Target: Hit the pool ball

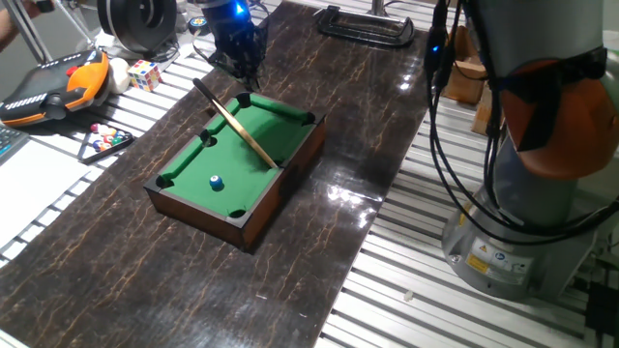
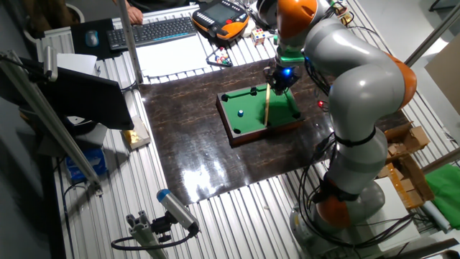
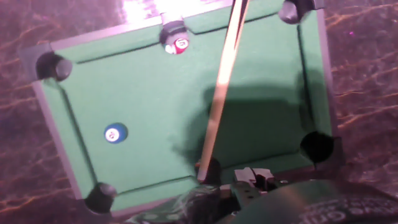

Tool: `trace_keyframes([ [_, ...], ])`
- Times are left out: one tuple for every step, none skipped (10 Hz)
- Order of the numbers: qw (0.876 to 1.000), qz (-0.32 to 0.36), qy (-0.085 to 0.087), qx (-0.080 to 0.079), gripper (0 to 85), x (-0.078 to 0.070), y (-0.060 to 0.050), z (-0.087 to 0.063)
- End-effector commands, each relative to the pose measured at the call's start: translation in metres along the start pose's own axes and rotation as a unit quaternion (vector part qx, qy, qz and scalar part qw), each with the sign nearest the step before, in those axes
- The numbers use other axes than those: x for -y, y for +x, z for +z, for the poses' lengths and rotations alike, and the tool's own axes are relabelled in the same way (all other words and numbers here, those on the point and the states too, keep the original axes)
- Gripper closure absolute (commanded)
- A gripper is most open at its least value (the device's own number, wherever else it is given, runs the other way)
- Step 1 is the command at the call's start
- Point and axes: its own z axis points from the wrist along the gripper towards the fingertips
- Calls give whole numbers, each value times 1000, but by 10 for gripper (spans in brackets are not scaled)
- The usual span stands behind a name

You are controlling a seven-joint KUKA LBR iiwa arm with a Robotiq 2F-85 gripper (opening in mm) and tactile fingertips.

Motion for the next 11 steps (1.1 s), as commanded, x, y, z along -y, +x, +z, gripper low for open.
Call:
trace_keyframes([
  [1000,1,-2,0,843,-2,-7,1],
  [1000,-4,-1,2,843,-3,-19,3],
  [1000,-6,3,12,843,-5,-34,9],
  [1000,-1,9,21,843,-7,-46,14],
  [1000,4,11,28,843,-6,-60,15],
  [999,2,13,30,843,-1,-76,13],
  [999,9,11,32,843,4,-89,9],
  [999,16,9,37,843,7,-99,10],
  [999,26,4,44,843,8,-106,13],
  [998,41,-5,46,843,7,-112,17],
  [998,50,-4,48,843,6,-120,21],
])
